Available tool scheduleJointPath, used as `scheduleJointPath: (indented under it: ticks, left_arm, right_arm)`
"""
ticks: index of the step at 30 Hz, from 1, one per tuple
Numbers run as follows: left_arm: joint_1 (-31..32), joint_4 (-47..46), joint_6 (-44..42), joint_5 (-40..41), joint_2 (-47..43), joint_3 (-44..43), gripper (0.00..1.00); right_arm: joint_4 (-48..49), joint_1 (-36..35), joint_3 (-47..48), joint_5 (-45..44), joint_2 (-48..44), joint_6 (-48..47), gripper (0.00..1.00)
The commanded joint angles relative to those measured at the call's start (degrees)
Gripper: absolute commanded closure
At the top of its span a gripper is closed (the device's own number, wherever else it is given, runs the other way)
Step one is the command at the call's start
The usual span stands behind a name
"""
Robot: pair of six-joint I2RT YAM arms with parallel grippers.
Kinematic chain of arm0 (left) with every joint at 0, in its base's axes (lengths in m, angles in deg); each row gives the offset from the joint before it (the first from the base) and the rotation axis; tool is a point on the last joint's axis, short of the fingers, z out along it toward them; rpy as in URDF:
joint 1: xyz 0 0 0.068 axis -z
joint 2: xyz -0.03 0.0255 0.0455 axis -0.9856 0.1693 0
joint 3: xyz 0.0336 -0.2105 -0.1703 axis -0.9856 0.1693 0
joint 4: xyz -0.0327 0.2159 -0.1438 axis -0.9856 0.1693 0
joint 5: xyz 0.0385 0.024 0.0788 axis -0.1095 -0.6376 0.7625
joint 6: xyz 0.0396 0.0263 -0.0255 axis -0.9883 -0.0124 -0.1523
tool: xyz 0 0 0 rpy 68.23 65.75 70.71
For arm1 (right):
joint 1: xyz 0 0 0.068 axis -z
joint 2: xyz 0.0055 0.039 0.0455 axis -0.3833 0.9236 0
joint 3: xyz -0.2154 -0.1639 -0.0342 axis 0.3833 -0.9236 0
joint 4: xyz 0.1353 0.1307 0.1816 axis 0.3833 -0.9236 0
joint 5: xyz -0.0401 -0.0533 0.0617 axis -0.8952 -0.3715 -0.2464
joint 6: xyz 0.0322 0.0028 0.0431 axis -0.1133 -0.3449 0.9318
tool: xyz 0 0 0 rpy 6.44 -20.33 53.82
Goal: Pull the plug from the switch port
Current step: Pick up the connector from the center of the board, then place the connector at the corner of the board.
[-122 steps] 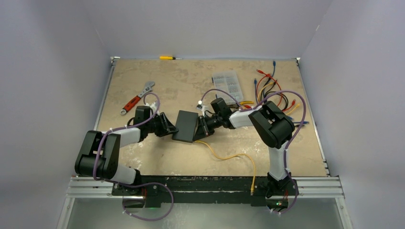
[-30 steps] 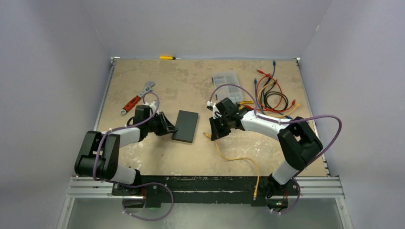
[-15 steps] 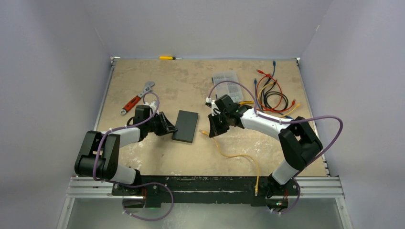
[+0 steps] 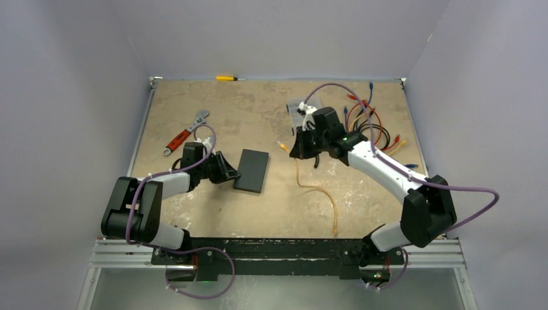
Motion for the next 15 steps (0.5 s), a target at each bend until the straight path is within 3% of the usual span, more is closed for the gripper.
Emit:
scheduleJointPath:
  ticks: [1, 15]
  left_arm:
    - [0.67, 6.22, -1.47, 6.38, 2.65, 2.17, 0.92]
    - [0.68, 6.75, -1.58, 6.48, 2.87, 1.39, 0.92]
  right_arm:
    - [1.67, 7.39, 2.02, 4.70, -3.23, -0.78, 1.00]
    - [0.89, 24.31, 4.04, 2.79, -10.82, -2.30, 1.00]
